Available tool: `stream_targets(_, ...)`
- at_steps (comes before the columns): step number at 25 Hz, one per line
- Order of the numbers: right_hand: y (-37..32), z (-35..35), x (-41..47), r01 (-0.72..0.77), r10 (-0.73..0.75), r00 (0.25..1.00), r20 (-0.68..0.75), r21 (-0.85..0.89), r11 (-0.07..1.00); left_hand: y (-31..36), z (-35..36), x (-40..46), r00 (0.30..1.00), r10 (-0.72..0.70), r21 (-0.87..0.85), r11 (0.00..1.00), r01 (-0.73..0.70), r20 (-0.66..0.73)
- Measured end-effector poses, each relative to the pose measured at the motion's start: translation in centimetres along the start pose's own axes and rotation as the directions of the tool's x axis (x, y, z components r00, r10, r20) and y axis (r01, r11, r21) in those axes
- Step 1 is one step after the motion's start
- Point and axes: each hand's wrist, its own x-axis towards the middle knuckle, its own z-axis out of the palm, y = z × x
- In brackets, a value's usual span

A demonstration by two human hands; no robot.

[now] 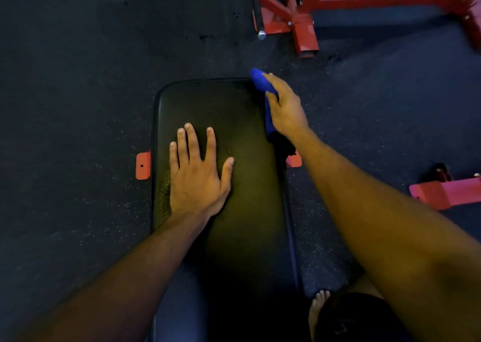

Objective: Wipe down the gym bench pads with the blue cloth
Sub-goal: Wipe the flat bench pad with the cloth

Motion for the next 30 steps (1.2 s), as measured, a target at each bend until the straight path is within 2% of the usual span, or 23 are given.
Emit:
stream_targets(3, -0.1, -0.3, -3.0, -0.008, 0.008, 1.0, 0.014, 0.014, 1.0, 0.1, -0.2, -0.1, 1.0, 0.004, -0.007, 1.0, -0.004, 0.009)
stream_targets(8, 0.7, -1.8, -15.4, -0.011, 0.013, 0.993, 0.114, -0.015, 1.0, 0.0, -1.0, -0.3, 1.0, -0.012, -0.012, 1.0, 0.012, 0.026)
stream_targets(11, -0.3, -4.1, -17.1, 0.04, -0.032, 0.99, 0.14, -0.048, 0.998, 0.4, -2.0, -0.9, 0.999, -0.018, -0.033, 0.999, 0.019, 0.029)
stream_targets(14, -2.7, -6.8, -16.6, 0.019, -0.021, 1.0, -0.019, -0.103, 0.995, -0.1, -2.9, -1.0, 0.991, 0.085, -0.16, 0.985, -0.068, 0.1)
stream_targets(17, -6.5, -8.2, -16.1, 0.107, -0.122, 0.985, -0.126, -0.123, 0.987, -2.7, -4.1, -6.6, 0.992, 0.094, -0.245, 0.967, -0.071, 0.082)
stream_targets(19, -8.3, -7.4, -13.5, 0.14, -0.159, 0.966, -0.205, -0.102, 0.985, -3.5, -3.7, -10.4, 0.989, 0.074, -0.196, 0.979, -0.048, 0.129)
stream_targets(21, -9.0, -5.3, -10.3, 0.147, -0.174, 0.96, -0.221, -0.133, 0.98, -3.5, -2.5, -11.7, 0.989, 0.079, -0.108, 0.992, -0.066, 0.122)
stream_targets(24, -7.8, -0.8, -5.8, 0.198, -0.221, 0.972, -0.084, -0.22, 0.955, -3.6, -1.4, -10.9, 0.995, 0.068, -0.064, 0.996, -0.063, 0.071)
stream_targets(26, -6.4, 2.2, -3.6, 0.207, -0.204, 0.978, 0.053, -0.431, 0.878, -4.0, -0.8, -10.8, 0.996, 0.08, -0.055, 0.996, -0.077, 0.04)
stream_targets(28, -5.5, 3.9, -2.2, 0.125, -0.065, 0.99, 0.123, -0.58, 0.805, -4.0, -0.6, -10.9, 0.995, 0.093, -0.061, 0.994, -0.091, 0.038)
stream_targets(30, -5.8, 4.2, -0.9, 0.056, 0.028, 0.991, 0.13, -0.6, 0.798, -3.9, -0.6, -10.8, 0.994, 0.097, -0.062, 0.994, -0.094, 0.04)
